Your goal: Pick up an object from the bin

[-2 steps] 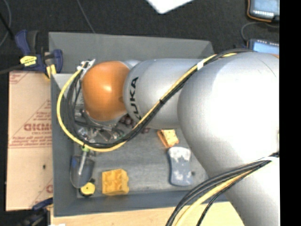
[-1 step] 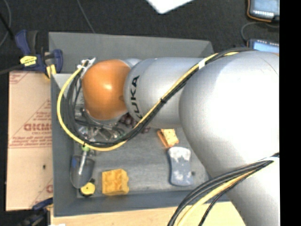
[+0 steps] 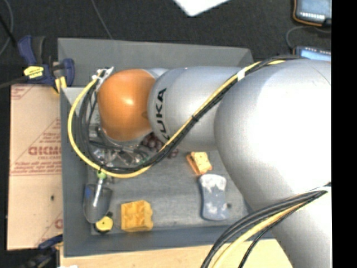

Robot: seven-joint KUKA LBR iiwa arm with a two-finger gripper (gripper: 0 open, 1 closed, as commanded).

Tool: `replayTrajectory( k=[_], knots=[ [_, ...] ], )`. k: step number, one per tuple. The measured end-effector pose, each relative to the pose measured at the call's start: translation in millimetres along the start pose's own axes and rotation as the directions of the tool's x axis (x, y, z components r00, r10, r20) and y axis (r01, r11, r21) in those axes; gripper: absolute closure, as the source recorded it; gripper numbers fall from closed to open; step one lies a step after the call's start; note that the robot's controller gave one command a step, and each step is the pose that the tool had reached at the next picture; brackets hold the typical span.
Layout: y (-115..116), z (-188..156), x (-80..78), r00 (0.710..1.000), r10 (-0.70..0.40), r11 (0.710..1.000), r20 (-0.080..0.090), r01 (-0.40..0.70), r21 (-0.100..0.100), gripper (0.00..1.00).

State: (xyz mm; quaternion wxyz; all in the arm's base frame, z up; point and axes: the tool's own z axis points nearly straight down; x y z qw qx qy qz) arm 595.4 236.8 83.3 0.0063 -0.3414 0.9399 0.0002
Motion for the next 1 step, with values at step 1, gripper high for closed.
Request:
replayTrajectory(
  k=[1],
  knots=[
    [0.3, -8.6, 1.0, 1.000, 0.001, 1.000, -0.004, -0.001, -0.002, 1.00]
  ],
)
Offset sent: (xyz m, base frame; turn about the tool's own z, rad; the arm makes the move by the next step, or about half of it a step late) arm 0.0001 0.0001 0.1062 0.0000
